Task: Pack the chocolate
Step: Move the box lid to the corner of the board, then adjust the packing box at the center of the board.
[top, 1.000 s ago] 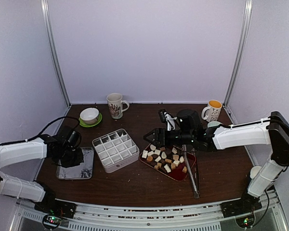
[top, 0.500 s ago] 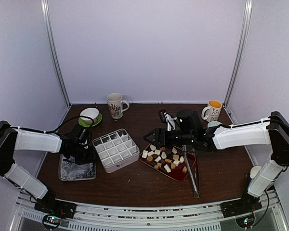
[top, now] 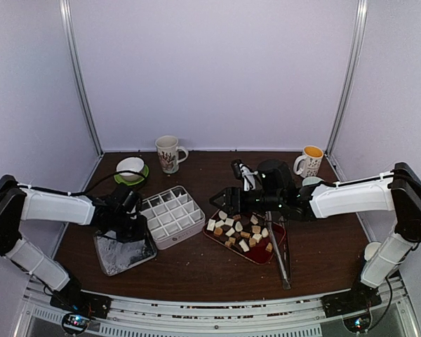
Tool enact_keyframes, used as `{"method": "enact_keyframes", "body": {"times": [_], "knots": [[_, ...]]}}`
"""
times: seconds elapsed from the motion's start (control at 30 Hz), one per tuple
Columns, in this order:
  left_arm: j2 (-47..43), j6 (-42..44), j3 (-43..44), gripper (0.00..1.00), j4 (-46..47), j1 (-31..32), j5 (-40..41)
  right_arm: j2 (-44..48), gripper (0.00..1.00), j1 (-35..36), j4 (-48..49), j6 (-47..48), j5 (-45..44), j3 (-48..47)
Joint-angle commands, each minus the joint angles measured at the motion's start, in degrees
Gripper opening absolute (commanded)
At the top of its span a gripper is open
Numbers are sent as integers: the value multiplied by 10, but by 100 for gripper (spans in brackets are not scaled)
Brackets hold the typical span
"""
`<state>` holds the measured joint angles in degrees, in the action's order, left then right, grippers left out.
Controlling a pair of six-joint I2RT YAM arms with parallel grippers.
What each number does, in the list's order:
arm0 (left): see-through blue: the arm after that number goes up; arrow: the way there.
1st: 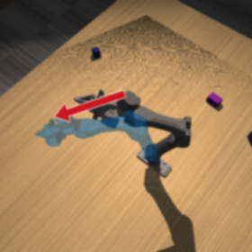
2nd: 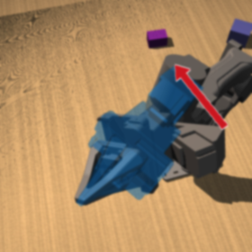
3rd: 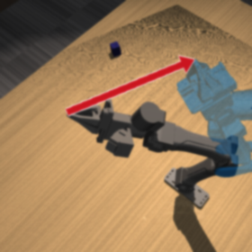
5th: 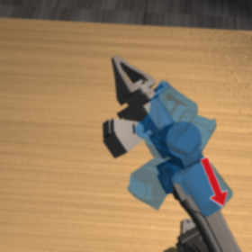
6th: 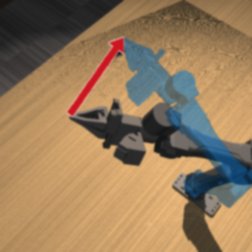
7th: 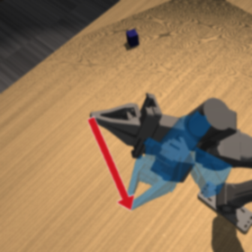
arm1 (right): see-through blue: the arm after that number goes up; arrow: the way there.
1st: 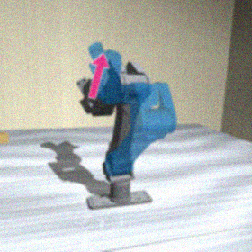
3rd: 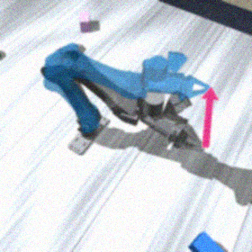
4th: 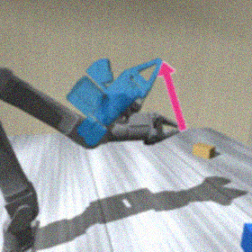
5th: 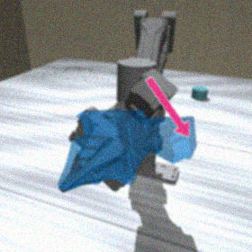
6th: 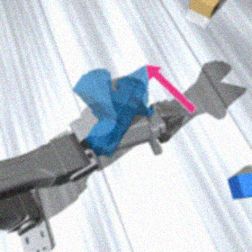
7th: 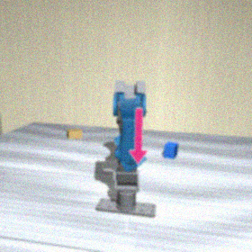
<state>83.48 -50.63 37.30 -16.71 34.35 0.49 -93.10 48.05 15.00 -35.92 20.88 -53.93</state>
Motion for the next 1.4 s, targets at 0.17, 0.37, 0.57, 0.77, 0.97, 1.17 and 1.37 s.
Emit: {"method": "enact_keyframes", "body": {"times": [0.17, 0.37, 0.57, 0.77, 0.97, 1.17, 1.37], "knots": [[-110, 32, 28, 0, -106, -32, 77, 3, 75, -6, -13, 9, -18, -4], [-134, 103, 39, 7, -91, -108, 48, 16, 75, -6, -44, 22, -23, 2], [-88, 155, 91, 11, -60, -170, 5, 44, 75, -6, -78, 36, -36, 26], [10, 184, 147, 14, -26, -215, -27, 74, 75, -6, -110, 51, -57, 48], [130, 206, 239, 14, -21, -227, -56, 96, 76, -7, -128, 59, -72, 63], [218, 216, 294, 11, -14, -227, -129, 119, 76, -7, -146, 63, -86, 76], [227, 195, 247, 10, 28, -224, -177, 141, 76, -7, -176, 66, -112, 94]]}}
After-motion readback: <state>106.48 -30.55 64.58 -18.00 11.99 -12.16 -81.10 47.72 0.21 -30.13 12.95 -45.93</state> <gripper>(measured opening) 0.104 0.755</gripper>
